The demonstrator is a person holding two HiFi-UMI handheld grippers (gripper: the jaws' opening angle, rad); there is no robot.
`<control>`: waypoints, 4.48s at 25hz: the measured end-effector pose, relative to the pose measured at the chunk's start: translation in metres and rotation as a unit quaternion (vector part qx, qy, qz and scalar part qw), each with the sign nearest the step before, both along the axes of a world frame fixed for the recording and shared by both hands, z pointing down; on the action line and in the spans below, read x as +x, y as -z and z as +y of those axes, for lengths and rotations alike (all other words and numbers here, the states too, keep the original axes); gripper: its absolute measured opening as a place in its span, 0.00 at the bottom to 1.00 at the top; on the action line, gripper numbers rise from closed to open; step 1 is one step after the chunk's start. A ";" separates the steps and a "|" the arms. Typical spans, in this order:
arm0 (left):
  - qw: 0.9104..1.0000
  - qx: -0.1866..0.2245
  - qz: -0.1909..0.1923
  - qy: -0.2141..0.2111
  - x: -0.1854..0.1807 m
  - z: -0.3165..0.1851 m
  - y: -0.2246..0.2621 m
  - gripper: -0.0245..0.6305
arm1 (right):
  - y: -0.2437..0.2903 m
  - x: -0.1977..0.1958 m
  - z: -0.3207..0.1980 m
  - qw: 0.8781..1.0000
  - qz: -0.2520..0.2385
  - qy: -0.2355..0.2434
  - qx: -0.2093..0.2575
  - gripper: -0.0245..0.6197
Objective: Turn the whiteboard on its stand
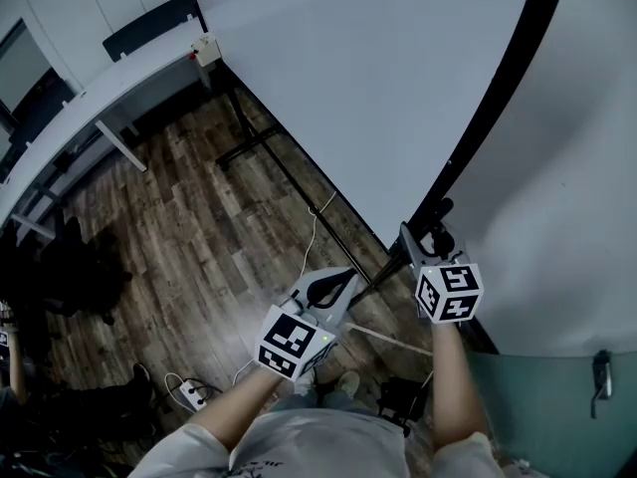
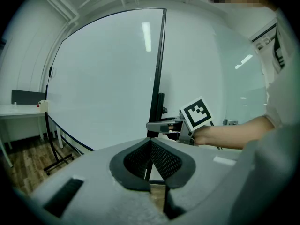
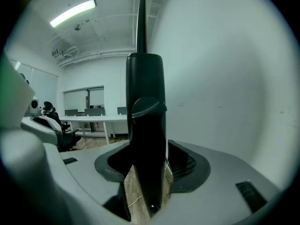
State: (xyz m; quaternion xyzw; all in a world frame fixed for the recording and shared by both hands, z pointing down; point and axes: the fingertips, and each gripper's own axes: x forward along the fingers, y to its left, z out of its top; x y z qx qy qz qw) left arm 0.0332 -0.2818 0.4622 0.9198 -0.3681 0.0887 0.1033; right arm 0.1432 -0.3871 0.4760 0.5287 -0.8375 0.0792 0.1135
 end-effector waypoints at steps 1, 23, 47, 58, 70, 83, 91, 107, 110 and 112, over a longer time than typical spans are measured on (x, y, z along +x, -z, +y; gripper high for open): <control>1.000 0.000 0.000 0.001 -0.001 0.000 0.000 0.05 | 0.000 -0.001 -0.001 1.000 0.001 0.000 0.001 0.35; 1.000 0.001 0.000 0.006 -0.007 0.019 0.001 0.05 | 0.001 -0.015 0.019 1.000 -0.002 0.003 0.008 0.33; 1.000 0.008 0.003 -0.006 0.003 0.043 0.013 0.05 | 0.002 0.028 0.079 1.000 0.002 -0.002 0.000 0.33; 0.999 0.008 -0.001 -0.037 0.020 0.066 0.021 0.05 | 0.010 0.050 0.127 1.000 0.010 -0.017 -0.002 0.33; 0.999 0.005 0.005 -0.053 0.017 0.103 0.019 0.05 | 0.008 0.066 0.191 0.999 0.009 -0.031 -0.005 0.33; 0.998 0.006 0.008 -0.061 0.011 0.110 0.023 0.05 | 0.012 0.067 0.195 0.999 0.006 -0.051 0.002 0.33; 0.998 0.007 0.009 -0.060 0.008 0.113 0.024 0.05 | 0.007 0.069 0.200 0.997 -0.001 -0.071 -0.008 0.33; 0.998 0.004 0.009 -0.065 0.005 0.136 0.023 0.05 | 0.016 0.056 0.255 0.995 -0.020 -0.092 -0.014 0.33; 0.998 0.005 0.011 -0.060 0.002 0.141 0.023 0.05 | 0.020 0.037 0.264 0.997 -0.024 -0.077 -0.016 0.32; 0.998 0.004 0.012 -0.055 -0.002 0.145 0.022 0.05 | 0.021 0.022 0.267 0.997 -0.025 -0.066 -0.021 0.31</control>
